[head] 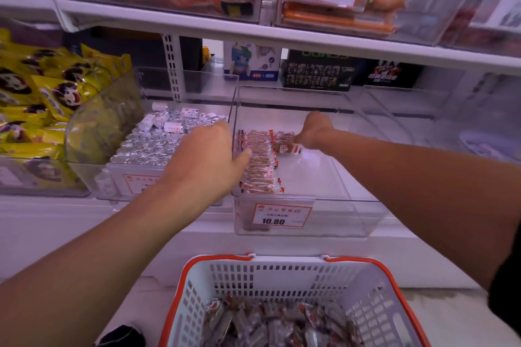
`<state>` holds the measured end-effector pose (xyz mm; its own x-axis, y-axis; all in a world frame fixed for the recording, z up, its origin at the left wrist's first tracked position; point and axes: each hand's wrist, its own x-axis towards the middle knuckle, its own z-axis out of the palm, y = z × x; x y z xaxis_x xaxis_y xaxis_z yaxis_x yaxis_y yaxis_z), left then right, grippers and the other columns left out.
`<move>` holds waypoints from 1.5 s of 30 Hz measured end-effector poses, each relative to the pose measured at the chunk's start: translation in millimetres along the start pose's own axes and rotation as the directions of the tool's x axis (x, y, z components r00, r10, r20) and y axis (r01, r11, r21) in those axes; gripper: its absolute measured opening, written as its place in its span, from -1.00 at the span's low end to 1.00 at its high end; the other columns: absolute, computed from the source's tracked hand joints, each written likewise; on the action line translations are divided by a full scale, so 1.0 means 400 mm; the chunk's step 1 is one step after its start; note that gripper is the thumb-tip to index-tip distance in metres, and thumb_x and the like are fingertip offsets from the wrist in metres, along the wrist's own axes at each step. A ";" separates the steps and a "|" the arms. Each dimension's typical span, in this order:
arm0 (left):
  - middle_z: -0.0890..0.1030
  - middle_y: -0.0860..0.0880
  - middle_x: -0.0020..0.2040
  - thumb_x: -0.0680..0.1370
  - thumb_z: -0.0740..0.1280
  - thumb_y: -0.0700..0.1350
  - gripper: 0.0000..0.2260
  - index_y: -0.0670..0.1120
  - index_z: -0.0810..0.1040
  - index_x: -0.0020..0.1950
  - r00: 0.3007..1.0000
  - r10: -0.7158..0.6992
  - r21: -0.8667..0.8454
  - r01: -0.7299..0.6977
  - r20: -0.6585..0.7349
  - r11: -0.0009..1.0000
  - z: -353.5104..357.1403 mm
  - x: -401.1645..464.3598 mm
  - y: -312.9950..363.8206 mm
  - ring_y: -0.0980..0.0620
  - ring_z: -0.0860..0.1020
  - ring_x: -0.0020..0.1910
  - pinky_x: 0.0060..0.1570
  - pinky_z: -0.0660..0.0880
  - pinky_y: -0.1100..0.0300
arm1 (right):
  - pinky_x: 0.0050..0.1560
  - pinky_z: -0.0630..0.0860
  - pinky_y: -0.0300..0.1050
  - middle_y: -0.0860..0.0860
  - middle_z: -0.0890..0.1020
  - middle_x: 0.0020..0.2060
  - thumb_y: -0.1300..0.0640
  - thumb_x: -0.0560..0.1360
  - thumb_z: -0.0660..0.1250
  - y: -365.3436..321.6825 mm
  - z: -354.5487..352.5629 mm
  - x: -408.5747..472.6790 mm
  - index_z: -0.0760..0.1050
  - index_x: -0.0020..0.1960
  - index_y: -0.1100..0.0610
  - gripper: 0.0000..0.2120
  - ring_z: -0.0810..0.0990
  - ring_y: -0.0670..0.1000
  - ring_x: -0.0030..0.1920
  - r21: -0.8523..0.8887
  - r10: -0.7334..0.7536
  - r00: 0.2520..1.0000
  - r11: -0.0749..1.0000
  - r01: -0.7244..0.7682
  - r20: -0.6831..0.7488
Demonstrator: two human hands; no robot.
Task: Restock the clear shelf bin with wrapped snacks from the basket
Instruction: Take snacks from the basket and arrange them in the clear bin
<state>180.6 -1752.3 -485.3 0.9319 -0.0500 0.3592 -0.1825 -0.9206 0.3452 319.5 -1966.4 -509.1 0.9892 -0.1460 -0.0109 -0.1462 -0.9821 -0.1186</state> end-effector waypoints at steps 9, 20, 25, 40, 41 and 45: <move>0.20 0.06 -0.55 0.43 0.29 0.01 -0.62 -0.04 0.17 -0.47 0.660 0.731 -0.008 -0.741 0.174 0.671 0.010 -0.127 0.049 -0.01 0.25 -0.51 -0.47 0.17 0.22 | -0.37 0.31 -0.22 -0.15 0.41 -0.41 0.03 0.58 0.26 0.091 -0.009 -0.457 0.53 -0.10 0.02 -0.87 0.40 -0.12 -0.42 0.161 -0.105 0.377 0.775 0.611 -0.920; 0.40 -0.21 0.46 0.57 0.35 0.11 -0.46 -0.17 0.40 0.43 0.254 -0.268 0.275 0.009 0.929 0.961 0.517 -0.600 -0.110 -0.14 0.50 0.26 0.18 0.44 0.05 | 0.22 0.50 -0.03 0.16 0.52 0.29 -0.19 0.37 0.47 0.347 0.747 -0.749 0.29 0.43 0.13 -0.23 0.54 0.18 0.23 0.153 0.042 0.790 0.973 -0.171 0.611; 0.37 -0.16 0.48 0.51 0.39 0.24 -0.20 -0.14 0.17 0.58 0.122 -0.388 0.276 0.513 0.914 0.813 0.662 -0.694 -0.101 -0.19 0.43 0.37 0.37 0.40 -0.03 | 0.43 0.36 0.06 0.18 0.22 0.51 -0.39 0.23 0.47 0.424 0.874 -0.750 -0.08 0.60 0.18 0.23 0.30 0.21 0.46 -0.068 0.242 0.626 0.955 -0.289 0.741; 0.63 -0.13 0.10 0.57 0.40 0.01 -0.68 -0.21 0.54 0.17 0.300 -0.593 0.212 0.738 0.747 0.640 0.800 -0.724 -0.023 -0.16 0.61 0.08 -0.05 0.54 0.04 | -0.12 0.60 -0.08 0.14 0.66 -0.02 0.16 0.45 0.41 0.410 0.917 -0.720 0.54 0.08 0.20 -0.76 0.61 0.07 -0.12 0.195 0.309 0.737 0.838 -0.510 0.601; 0.63 -0.15 0.11 0.58 0.37 0.05 -0.65 -0.21 0.55 0.18 0.291 -0.583 0.187 0.760 0.759 0.622 0.803 -0.724 -0.024 -0.17 0.60 0.09 -0.02 0.53 0.04 | -0.20 0.57 -0.13 0.10 0.67 -0.07 0.19 0.47 0.38 0.401 0.910 -0.713 0.58 -0.01 0.19 -0.88 0.59 0.04 -0.17 0.240 0.286 0.736 0.820 -0.519 0.614; 0.56 -0.22 0.29 0.58 0.36 0.08 -0.52 -0.24 0.47 0.35 0.231 -0.594 0.029 0.918 0.771 0.395 0.810 -0.709 -0.032 -0.22 0.54 0.24 0.16 0.49 0.01 | -0.13 0.59 -0.12 -0.01 0.62 -0.23 0.17 0.47 0.39 0.353 0.900 -0.710 0.50 -0.24 -0.01 -0.85 0.59 -0.01 -0.22 0.376 0.143 0.678 0.741 -0.556 0.721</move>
<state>20.2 -1851.8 -872.7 0.5655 0.2368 -0.7900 0.7926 -0.4210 0.4411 20.4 -2020.9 -880.0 0.6545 -0.1533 -0.7404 -0.6560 -0.6021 -0.4551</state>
